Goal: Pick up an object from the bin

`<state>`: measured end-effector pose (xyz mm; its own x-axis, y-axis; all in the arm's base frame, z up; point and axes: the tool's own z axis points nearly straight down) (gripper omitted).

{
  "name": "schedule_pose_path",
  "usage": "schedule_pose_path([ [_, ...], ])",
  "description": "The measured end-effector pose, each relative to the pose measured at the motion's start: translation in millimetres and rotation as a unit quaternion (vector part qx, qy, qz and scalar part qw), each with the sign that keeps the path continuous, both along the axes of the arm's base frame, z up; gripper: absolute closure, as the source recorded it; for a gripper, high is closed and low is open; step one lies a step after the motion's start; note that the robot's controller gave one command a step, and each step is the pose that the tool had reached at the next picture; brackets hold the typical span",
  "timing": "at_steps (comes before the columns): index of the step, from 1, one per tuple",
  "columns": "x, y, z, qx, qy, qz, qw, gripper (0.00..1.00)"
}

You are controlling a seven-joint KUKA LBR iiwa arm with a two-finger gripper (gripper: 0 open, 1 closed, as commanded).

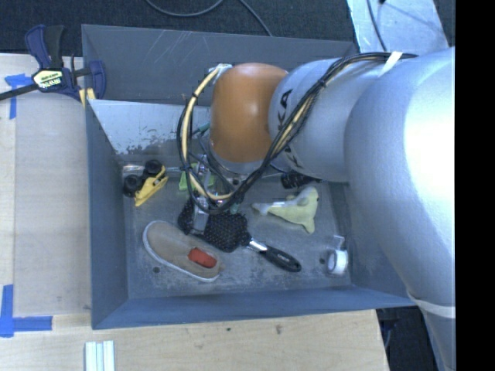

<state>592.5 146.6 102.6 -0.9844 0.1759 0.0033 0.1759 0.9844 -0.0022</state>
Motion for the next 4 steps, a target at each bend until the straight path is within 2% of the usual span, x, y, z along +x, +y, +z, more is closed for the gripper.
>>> schedule_pose_path([
  [1,-6.6,-20,2,0.002,-0.0029,0.055,0.9985,0.00],
  [2,-19.6,-30,-6,0.002,-0.0050,0.066,0.9978,0.00],
  [3,-28.6,-43,-26,0.007,-0.0118,0.029,0.9995,1.00],
  [4,-28.6,-43,-26,0.007,-0.0118,0.029,0.9995,1.00],
])
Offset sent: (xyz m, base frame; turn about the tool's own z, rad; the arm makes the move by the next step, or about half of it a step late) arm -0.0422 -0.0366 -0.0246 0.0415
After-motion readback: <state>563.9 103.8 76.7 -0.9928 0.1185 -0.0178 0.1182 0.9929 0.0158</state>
